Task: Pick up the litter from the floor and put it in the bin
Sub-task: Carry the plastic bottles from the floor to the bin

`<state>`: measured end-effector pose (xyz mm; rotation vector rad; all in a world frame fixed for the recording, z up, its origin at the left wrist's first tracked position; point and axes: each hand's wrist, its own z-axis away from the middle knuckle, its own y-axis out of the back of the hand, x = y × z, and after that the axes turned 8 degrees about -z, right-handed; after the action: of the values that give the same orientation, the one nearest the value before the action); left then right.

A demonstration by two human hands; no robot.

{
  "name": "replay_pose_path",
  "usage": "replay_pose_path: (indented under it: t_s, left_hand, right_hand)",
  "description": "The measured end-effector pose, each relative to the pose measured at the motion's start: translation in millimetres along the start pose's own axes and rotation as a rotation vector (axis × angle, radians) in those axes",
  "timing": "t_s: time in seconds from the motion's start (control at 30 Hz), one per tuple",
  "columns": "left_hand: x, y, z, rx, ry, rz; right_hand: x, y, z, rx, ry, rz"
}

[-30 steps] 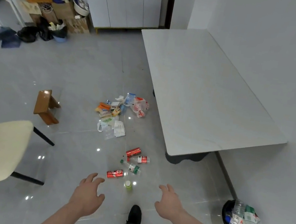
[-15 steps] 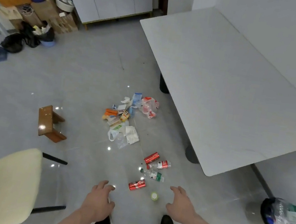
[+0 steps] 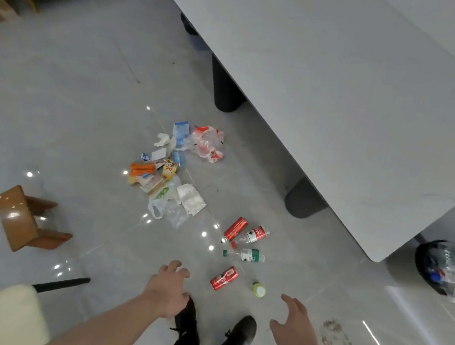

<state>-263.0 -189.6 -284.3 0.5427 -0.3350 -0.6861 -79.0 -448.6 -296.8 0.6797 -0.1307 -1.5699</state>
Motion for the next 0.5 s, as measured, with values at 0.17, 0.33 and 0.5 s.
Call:
replay_pose_path:
  t_s: [0.17,0.33,0.5]
  left_hand:
    - [5.1,-34.0,-89.8,-0.029,-0.018,0.009]
    - [6.8,-89.2,-217.9,-0.024,-0.054,0.049]
    - [5.5,-144.0,-360.0,0.021,-0.066,0.082]
  right_hand:
    - [9.9,-39.5,-62.4,-0.023,-0.036,-0.021]
    - [25.7,-107.9,-160.0,-0.012,-0.044,-0.091]
    - [50.3,-205.0,-285.2,-0.046,-0.153,-0.253]
